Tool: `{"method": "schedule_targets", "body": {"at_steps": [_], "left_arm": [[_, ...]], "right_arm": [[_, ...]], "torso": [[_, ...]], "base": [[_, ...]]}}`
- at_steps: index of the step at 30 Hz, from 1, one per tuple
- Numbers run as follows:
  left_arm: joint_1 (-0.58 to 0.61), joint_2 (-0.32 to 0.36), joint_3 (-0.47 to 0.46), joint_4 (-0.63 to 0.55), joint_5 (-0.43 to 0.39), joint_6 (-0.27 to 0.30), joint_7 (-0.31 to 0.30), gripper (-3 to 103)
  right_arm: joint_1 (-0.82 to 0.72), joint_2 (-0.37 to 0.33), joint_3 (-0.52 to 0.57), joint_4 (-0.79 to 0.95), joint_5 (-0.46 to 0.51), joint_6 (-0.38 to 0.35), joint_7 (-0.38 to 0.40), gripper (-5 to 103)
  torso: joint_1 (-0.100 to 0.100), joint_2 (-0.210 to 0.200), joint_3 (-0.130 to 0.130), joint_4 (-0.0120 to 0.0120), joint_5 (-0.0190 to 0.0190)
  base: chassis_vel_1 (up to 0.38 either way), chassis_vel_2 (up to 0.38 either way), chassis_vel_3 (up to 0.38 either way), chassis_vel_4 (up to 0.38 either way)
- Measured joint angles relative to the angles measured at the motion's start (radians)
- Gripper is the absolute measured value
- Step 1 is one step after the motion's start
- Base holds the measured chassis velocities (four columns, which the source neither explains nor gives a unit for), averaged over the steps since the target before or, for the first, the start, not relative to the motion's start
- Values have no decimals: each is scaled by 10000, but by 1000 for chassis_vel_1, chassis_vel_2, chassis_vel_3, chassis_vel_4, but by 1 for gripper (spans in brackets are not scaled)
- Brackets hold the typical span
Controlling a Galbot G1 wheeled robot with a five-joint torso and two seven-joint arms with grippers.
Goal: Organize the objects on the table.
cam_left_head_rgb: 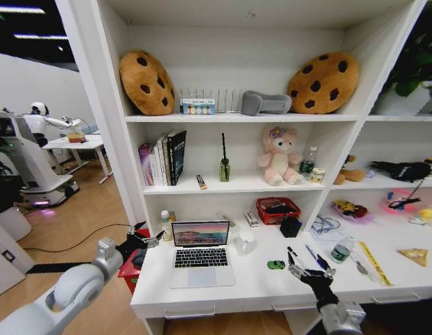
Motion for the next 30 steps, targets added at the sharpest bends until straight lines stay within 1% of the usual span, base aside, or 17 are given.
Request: {"method": "schedule_targets", "body": {"at_steps": [2, 4, 5, 6, 7, 9, 10, 12, 13, 15, 16, 18, 19, 24, 26, 28, 30], "left_arm": [[-413, 33, 379, 104, -70, 0, 24, 98], [-1747, 4, 1752, 404, -272, 56, 23, 98], [-1747, 4, 1752, 404, -272, 56, 23, 98], [-2726, -185, 2804, 637, -405, 144, -88, 97], [-2726, -185, 2804, 637, -405, 144, -88, 97], [-3791, -505, 3822, 924, -481, 225, -250, 97], [-3791, -505, 3822, 924, -481, 225, -250, 97], [-5071, -1079, 5036, 1300, -636, 339, -490, 96], [-5071, -1079, 5036, 1300, -636, 339, -490, 96], [-5779, -1581, 5862, 1612, -716, 441, -703, 93], [-5779, -1581, 5862, 1612, -716, 441, -703, 93], [-6127, -1927, 6319, 1847, -773, 537, -854, 81], [-6127, -1927, 6319, 1847, -773, 537, -854, 81], [-6439, -2543, 6677, 2292, -777, 550, -884, 59], [-6473, -2621, 6698, 2333, -777, 550, -883, 59], [-6590, -2820, 6740, 2462, -766, 549, -888, 48], [-6640, -2872, 6759, 2517, -759, 549, -890, 43]], "right_arm": [[-24, 9, 6, -23, 10, 0, 17, 100], [-87, 25, 44, -94, 99, -7, 58, 100], [-87, 25, 44, -94, 99, -7, 58, 100], [-99, 15, 112, -190, 191, -13, 72, 100], [-99, 15, 112, -190, 191, -13, 72, 100], [-74, 0, 179, -328, 257, -13, 80, 100], [-74, 0, 179, -328, 257, -13, 80, 100], [21, 26, 217, -516, 282, 10, 95, 100], [21, 26, 217, -516, 282, 10, 95, 100], [60, 121, 220, -660, 266, 58, 102, 100], [60, 121, 220, -660, 266, 58, 102, 100], [64, 175, 219, -780, 246, 128, 103, 100], [64, 175, 219, -780, 246, 128, 103, 100], [180, 158, 228, -994, 269, 182, 103, 100], [189, 158, 228, -1012, 270, 187, 103, 100], [193, 203, 228, -1064, 268, 245, 101, 100], [183, 226, 230, -1074, 266, 265, 96, 100]], "torso": [[0, 0, 0, 0, 0], [0, 0, 0, 2, 0], [0, 0, 0, 2, 0], [-1, 0, -1, 1, -2], [-1, 0, -1, 1, -2], [-1, -1, -1, 1, 1], [-1, -1, -1, 1, 1], [0, -1, -1, -1, 0], [0, -1, -1, -1, 0], [0, -2, -1, -1, 0], [0, -2, -1, -1, 0], [-1, -2, -1, 0, 0], [-1, -2, -1, 0, 0], [-2, -2, -1, 3, -1], [-2, -2, -2, 1, -1], [-2, -2, -2, 0, -1], [-2, -2, -2, 1, 0]], "base": [[0, 0, 0, 0], [0, 0, 0, 0], [0, 0, 0, 0], [0, 0, 0, 0], [0, 0, 0, 0], [0, 0, 0, 0], [0, 0, 0, 0], [0, 0, 0, 0], [0, 0, 0, 0], [0, 0, 0, 0], [0, 0, 0, 0], [0, 0, 0, 0], [0, 0, 0, 0], [0, 0, 0, 0], [0, 0, 0, 0], [0, 0, 0, 0], [0, 0, 0, 0]]}}
